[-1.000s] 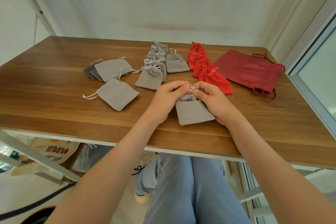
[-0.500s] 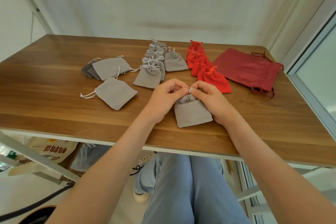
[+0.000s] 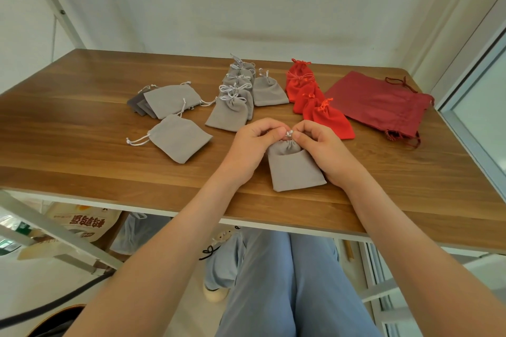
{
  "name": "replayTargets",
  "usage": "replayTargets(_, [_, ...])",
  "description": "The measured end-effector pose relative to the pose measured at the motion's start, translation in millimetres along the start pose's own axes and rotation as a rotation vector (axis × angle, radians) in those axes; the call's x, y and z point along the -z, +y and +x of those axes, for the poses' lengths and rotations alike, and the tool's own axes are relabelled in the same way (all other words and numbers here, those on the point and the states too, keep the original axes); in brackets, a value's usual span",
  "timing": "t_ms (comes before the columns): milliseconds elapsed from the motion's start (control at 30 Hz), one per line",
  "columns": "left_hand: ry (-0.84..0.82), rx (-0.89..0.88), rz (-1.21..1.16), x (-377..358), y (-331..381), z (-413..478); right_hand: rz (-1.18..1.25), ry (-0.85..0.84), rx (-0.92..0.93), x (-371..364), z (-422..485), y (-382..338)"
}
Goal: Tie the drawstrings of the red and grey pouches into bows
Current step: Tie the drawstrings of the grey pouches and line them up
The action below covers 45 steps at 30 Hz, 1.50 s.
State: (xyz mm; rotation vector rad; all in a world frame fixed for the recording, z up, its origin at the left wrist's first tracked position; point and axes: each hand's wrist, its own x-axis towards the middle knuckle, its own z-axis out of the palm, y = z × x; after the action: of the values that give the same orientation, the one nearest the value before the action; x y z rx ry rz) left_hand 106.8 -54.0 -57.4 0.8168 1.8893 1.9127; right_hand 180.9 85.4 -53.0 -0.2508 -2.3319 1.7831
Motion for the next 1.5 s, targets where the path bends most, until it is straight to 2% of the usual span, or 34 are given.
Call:
replayTargets(333, [-0.063,0.081,0.037,3.4,2.4,1.0,0.022,0.022,-0.019,2.0,-0.5,0.0])
replayTargets(500, [-0.108,0.088,0.308,9.8,17.5,5.1,0.042,0.020,-0.015,0.4,1.1,2.2])
replayTargets(733, [-0.069,-0.188,0.990,0.8,20.7,11.6,-0.048,0.036,0.058,-3.1,1.1,5.7])
replayTargets(867, [0.149,-0.537,1.293,-8.6,-1.8,8.0,-0.077,0.104,0.078,-5.2,0.7,3.3])
replayTargets(967, [0.327,-0.710,1.309,-7.7,-18.4,3.8,-0.061,0.119,0.052,-6.5,1.9,4.0])
replayTargets(1067, [0.378,-0.744,1.261,-7.7,-18.7,3.1,-0.080,0.130,0.024,-7.2,4.5,3.8])
replayTargets(1233, [0.401,-0.748,1.176,-9.5,-16.4,2.5,-0.062,-0.050,0.010,-6.7,5.6,-0.3])
replayTargets(1367, [0.376,-0.744,1.109,-8.5,-15.7,1.2,0.038,0.029,0.020,-7.3,4.4,-3.0])
replayTargets(1500, [0.312,-0.657,1.009,-8.4,-12.0,-1.4,0.048,0.072,0.036,-8.1,3.0,-4.2])
